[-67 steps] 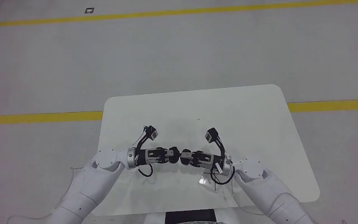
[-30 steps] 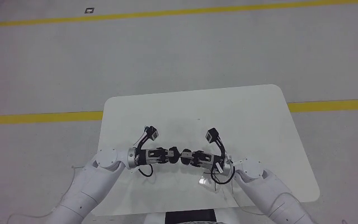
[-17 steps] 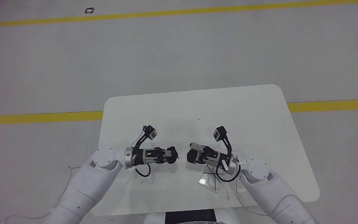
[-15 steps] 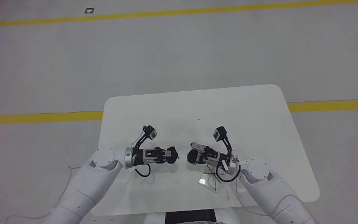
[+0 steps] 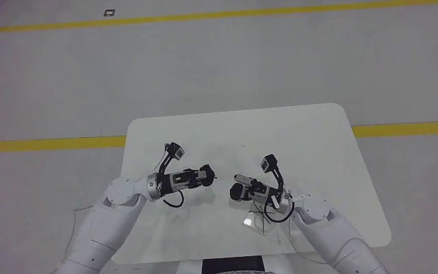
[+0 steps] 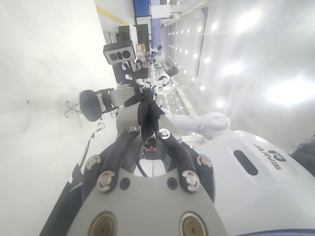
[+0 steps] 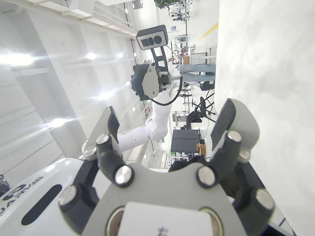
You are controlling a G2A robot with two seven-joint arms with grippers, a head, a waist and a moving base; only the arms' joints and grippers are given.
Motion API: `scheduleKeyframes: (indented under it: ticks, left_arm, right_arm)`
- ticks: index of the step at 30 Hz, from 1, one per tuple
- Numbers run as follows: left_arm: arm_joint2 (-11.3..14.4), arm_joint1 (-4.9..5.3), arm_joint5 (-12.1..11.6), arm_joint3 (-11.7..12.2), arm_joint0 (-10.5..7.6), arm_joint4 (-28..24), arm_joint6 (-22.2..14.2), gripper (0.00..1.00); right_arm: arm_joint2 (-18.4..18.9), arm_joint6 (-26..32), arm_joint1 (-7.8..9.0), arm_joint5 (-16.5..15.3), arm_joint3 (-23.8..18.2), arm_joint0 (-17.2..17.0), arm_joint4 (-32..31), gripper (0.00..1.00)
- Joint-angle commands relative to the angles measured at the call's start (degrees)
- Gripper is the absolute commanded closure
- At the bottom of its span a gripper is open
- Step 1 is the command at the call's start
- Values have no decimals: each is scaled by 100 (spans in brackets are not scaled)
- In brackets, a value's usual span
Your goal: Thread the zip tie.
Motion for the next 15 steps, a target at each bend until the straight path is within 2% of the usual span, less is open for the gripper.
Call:
scheduleKeyframes:
  ticks: [1,5,14,15]
  left_arm:
    - [-129,-51,0,21,47,121,-113,100]
    - [-356,-174,0,109,97,242,-385,100]
    - [-834,-508,0,518,68,93,-1203,100]
    - [-834,-508,0,518,68,93,-1203,100]
  right_arm:
    - [0,0,0,0,0,0,0,0]
    - [0,0,0,0,0,0,0,0]
    - [0,0,0,0,0,0,0,0]
    - [0,0,0,0,0,0,0,0]
